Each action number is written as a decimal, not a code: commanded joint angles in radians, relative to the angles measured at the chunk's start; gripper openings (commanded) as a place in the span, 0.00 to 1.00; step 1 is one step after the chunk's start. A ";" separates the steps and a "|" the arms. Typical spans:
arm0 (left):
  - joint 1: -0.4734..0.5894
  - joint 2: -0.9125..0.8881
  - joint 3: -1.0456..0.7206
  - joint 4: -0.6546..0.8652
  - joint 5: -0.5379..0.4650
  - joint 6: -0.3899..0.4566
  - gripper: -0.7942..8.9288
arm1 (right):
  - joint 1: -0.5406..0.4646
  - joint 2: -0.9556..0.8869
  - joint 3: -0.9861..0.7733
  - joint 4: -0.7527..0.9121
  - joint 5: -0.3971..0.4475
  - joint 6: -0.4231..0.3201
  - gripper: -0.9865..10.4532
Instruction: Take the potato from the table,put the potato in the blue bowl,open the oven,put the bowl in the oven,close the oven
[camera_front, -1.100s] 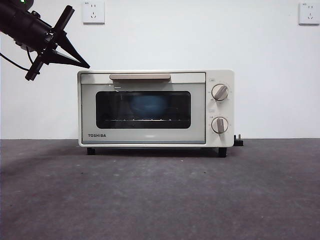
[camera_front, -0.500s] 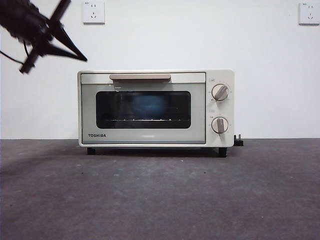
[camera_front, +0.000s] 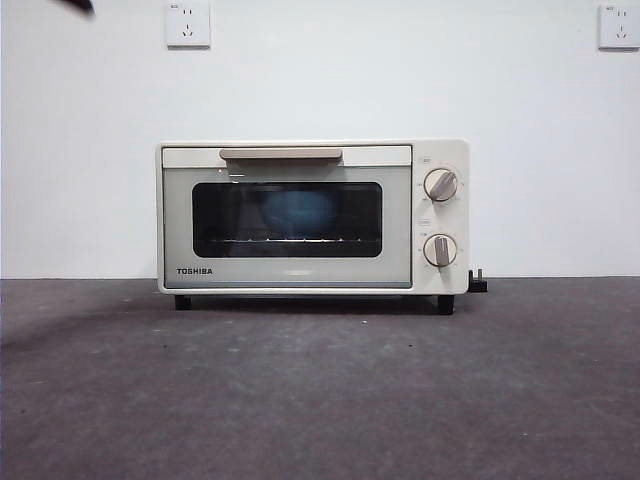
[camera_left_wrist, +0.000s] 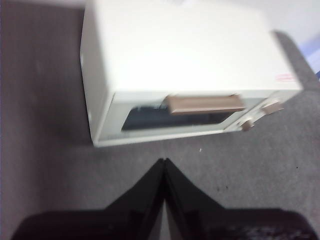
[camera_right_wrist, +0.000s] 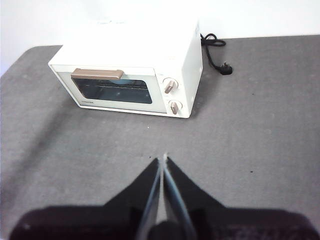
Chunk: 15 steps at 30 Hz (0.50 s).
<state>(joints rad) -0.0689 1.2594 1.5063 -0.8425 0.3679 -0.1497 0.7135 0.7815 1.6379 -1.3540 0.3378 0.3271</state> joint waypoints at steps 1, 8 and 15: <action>-0.020 -0.104 -0.003 -0.003 -0.014 0.048 0.08 | 0.001 0.001 -0.006 -0.022 0.007 -0.042 0.10; -0.048 -0.315 -0.003 -0.008 0.005 0.037 0.08 | 0.001 0.001 -0.006 -0.022 0.007 -0.043 0.10; -0.048 -0.427 -0.001 -0.003 0.005 0.037 0.08 | 0.001 0.001 -0.006 -0.022 0.007 -0.043 0.10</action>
<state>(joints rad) -0.1143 0.8330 1.5063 -0.8516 0.3698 -0.1230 0.7135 0.7818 1.6379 -1.3544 0.3412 0.2913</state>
